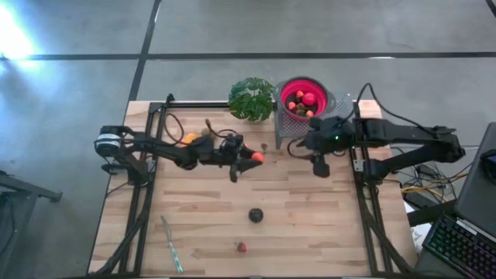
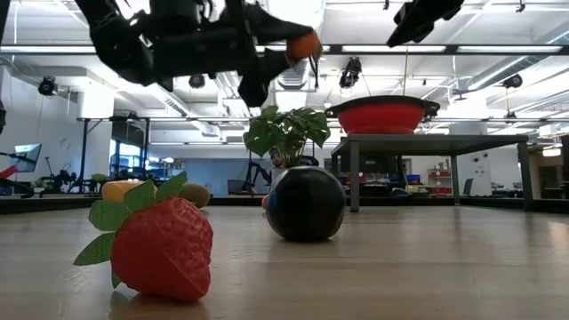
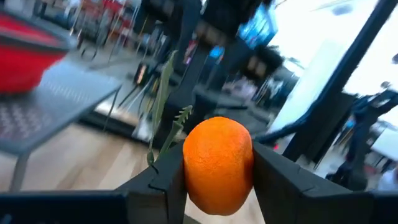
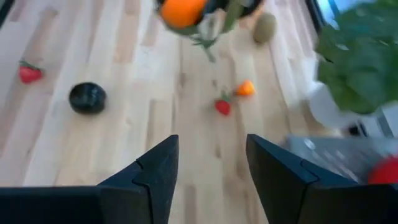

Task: Pick & Place Fruit
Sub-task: Put the orange into the red strainer bowl on the shelf

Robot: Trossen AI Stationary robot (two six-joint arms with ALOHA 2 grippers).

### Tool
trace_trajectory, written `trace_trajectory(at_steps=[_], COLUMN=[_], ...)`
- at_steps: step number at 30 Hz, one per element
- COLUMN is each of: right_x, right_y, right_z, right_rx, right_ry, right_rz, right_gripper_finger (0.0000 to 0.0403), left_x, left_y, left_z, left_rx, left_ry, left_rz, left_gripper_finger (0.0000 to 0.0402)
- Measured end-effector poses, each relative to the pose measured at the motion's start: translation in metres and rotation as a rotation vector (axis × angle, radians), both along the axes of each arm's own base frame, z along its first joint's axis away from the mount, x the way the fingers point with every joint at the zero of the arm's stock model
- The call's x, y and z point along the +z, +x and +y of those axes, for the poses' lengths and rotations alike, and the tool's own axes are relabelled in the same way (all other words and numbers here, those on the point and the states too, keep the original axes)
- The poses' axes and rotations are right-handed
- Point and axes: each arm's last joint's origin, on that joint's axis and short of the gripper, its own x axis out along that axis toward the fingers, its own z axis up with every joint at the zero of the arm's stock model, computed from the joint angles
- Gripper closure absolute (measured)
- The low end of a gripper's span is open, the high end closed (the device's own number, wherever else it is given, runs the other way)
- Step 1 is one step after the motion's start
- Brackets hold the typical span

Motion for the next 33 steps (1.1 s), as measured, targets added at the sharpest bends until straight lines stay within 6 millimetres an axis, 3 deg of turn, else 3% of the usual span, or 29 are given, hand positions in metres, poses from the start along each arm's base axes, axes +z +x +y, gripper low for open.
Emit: trace_trajectory(at_steps=[8,22,33], right_x=[-0.026,-0.028,-0.02], right_y=[0.023,0.045,0.058], right_z=[0.017,0.024,0.024], right_rx=[0.105,0.165,0.177], right_ry=[-0.05,-0.155,-0.19], right_rz=[-0.122,-0.293,-0.355], right_gripper_finger=[0.0202,0.0229,0.0222], left_x=[0.011,0.025,0.041], left_y=[-0.004,0.001,0.009], left_z=[-0.017,-0.023,-0.023], left_rx=[-0.049,-0.058,-0.05], left_ry=[0.01,0.041,0.097], left_rz=[-0.147,-0.208,-0.243], left_gripper_finger=[0.0246,0.0246,0.0246])
